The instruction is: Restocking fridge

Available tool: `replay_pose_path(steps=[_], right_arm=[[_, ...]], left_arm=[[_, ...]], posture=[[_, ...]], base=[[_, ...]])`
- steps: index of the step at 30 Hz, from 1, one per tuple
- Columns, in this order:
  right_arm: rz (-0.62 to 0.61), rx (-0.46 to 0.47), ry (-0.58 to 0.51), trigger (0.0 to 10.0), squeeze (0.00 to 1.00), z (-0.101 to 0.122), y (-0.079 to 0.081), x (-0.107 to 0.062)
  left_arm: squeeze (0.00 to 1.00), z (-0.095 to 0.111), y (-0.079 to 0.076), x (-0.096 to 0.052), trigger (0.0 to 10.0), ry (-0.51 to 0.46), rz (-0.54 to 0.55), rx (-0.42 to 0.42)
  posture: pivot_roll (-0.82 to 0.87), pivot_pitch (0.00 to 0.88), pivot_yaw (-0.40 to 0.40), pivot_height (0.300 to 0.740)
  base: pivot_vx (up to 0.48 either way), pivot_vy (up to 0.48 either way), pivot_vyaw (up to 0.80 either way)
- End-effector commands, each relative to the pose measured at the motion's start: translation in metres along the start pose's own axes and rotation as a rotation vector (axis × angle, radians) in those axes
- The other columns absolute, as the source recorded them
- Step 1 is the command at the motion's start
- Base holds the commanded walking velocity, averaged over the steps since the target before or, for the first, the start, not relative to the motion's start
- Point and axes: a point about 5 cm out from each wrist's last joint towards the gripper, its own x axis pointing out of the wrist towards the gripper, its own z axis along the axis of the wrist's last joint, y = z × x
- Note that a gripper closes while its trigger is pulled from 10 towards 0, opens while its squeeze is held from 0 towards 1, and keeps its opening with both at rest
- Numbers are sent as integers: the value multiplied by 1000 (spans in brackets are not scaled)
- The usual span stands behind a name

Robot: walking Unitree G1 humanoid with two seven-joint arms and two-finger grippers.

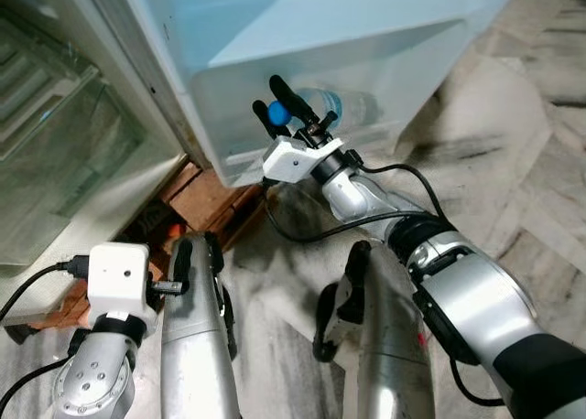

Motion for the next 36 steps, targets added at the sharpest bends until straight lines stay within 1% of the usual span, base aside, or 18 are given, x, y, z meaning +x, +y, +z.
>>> replay_pose_path(steps=[1,3,4,5,8,9,10,11,14,15,17,20,21,22,25,28,32,36], right_arm=[[6,51,83,10000,0,-8,6,-7],[-1,73,112,10000,0,-10,7,-8],[-30,142,204,10000,0,-20,5,-13],[-46,171,250,10000,0,-27,2,-16],[-95,238,370,10000,0,-43,-5,-27],[-95,238,370,10000,0,-43,-5,-27],[-140,282,446,10000,0,-55,-11,-34],[-160,301,475,10000,0,-59,-14,-37],[-179,312,502,10000,0,-63,-17,-40],[-201,323,531,10000,0,-68,-21,-43],[-308,359,650,10000,0,-86,-38,-59],[-343,396,695,10000,0,-93,-44,-64],[-361,411,711,10000,396,-95,-46,-66],[-387,423,727,10000,1000,-97,-49,-68],[-421,442,748,10000,1000,-100,-52,-71],[-493,432,779,10000,1000,-104,-63,-74],[-515,415,723,10000,1000,-100,-77,-62],[-497,429,676,10000,1000,-94,-81,-51]], left_arm=[[0,-2,0,-6,10000,27,-10,3],[0,-2,1,-7,10000,29,-10,4],[0,-2,0,-7,10000,31,-11,4],[0,-1,0,-6,10000,32,-12,5],[0,-1,0,-5,10000,34,-16,6],[0,-1,0,-5,10000,34,-16,6],[0,-2,0,-3,10000,35,-20,8],[0,-2,0,-2,10000,35,-22,8],[0,-2,0,-1,10000,35,-23,8],[0,-2,0,0,10000,34,-25,8],[0,-1,-4,7,10000,23,-36,7],[0,-1,-5,11,10000,19,-38,7],[0,-1,-5,12,10000,16,-39,8],[0,0,-5,13,10000,12,-39,9],[0,0,-5,16,10000,5,-39,9],[0,1,-6,23,10000,-10,-34,8],[0,3,-8,32,10000,-33,-36,5],[0,4,-11,41,10000,-49,-39,-1]], posture=[[399,468,-17,531],[399,468,-17,531],[399,468,-16,531],[398,469,-15,531],[387,469,-12,531],[387,469,-12,531],[382,467,-11,531],[379,463,-11,531],[378,461,-10,531],[374,458,-10,531],[363,445,-12,531],[353,433,-14,531],[351,430,-15,531],[349,426,-16,531],[346,417,-19,531],[337,394,-24,531],[318,359,-32,531],[301,336,-39,531]], base=[[0,0,0],[0,0,0],[0,0,0],[0,0,0],[0,0,0],[0,0,0],[0,0,0],[0,0,0],[0,0,0],[0,0,0],[0,0,0],[0,0,0],[0,0,0],[0,0,0],[0,0,0],[0,0,0],[0,0,0],[0,0,0]])
